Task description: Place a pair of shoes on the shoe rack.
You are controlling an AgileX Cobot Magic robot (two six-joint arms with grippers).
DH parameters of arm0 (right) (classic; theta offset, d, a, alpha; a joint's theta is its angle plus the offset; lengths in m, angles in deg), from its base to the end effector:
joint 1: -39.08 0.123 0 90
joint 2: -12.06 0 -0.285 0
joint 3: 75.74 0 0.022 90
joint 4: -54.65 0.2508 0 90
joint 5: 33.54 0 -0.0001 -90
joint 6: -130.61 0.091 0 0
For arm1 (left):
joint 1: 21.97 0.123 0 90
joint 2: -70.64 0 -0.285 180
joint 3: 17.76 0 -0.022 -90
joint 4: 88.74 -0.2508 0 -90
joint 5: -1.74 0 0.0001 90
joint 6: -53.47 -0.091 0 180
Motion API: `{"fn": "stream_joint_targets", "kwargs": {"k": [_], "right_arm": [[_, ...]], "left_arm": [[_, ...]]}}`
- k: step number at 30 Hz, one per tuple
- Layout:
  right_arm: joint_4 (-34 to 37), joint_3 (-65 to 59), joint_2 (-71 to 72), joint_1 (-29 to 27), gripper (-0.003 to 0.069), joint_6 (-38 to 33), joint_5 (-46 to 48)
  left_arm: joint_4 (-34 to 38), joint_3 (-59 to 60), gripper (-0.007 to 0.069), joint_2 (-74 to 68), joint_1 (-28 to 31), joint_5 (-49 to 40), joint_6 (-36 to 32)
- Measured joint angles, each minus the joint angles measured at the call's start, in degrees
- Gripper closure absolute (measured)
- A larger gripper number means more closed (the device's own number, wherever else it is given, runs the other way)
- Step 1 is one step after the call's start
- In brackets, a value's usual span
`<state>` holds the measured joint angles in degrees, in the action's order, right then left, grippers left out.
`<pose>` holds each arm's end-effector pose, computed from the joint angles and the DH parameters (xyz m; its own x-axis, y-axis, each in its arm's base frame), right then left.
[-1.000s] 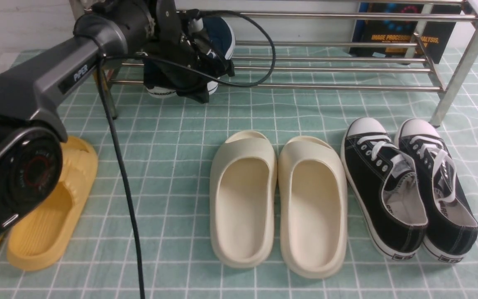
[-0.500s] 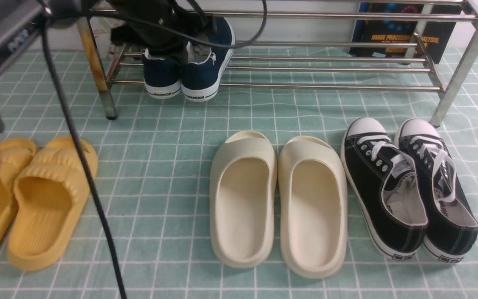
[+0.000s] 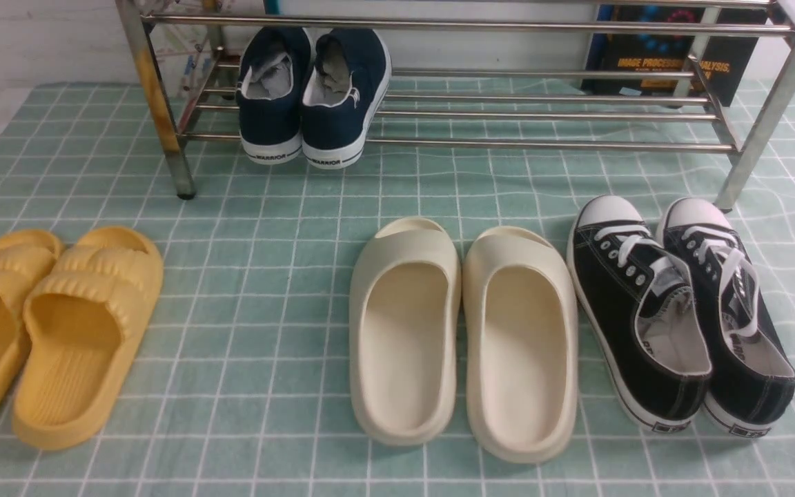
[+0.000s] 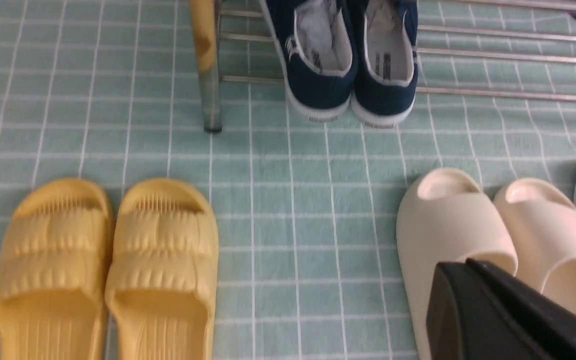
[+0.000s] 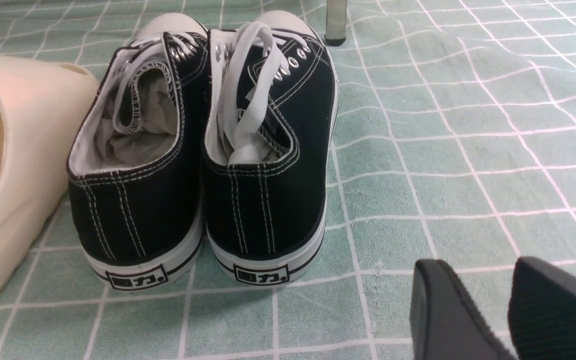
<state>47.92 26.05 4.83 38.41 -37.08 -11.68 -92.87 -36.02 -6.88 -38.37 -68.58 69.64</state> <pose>0.0523 -0.0046 0.1738 -0.2878 0.1088 -0.9515 0.0842 0.9925 0.0881 0.2058 -0.0541 0.4905 -0.6495 -0.0741 -0.7568 0.0681 0.9856 -0.1550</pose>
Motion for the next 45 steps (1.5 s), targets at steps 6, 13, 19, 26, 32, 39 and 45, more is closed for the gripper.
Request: {"fn": "stream_joint_targets", "kwargs": {"k": [6, 13, 19, 26, 32, 39, 45], "right_arm": [[0.0, 0.0, 0.0, 0.0, 0.0419, 0.0, 0.0], [0.0, 0.0, 0.0, 0.0, 0.0419, 0.0, 0.0], [0.0, 0.0, 0.0, 0.0, 0.0419, 0.0, 0.0], [0.0, 0.0, 0.0, 0.0, 0.0419, 0.0, 0.0], [0.0, 0.0, 0.0, 0.0, 0.0419, 0.0, 0.0], [0.0, 0.0, 0.0, 0.0, 0.0419, 0.0, 0.0], [0.0, 0.0, 0.0, 0.0, 0.0419, 0.0, 0.0]], "left_arm": [[0.6, 24.5, 0.0614, 17.2, 0.0, 9.0, 4.3], [3.1, 37.3, 0.0607, 26.5, 0.0, 8.9, 4.8], [5.7, 39.5, 0.0605, 26.4, 0.0, 0.4, 4.8], [6.1, 39.5, 0.0603, 26.3, 0.0, -1.3, 4.8], [1.1, 42.3, 0.0638, 28.4, -0.6, 2.4, 4.1], [-0.5, 54.4, 0.0638, 41.7, -0.7, 24.6, 2.4], [-3.7, 72.2, 0.0638, 57.4, 1.4, 45.5, 2.4]]}}
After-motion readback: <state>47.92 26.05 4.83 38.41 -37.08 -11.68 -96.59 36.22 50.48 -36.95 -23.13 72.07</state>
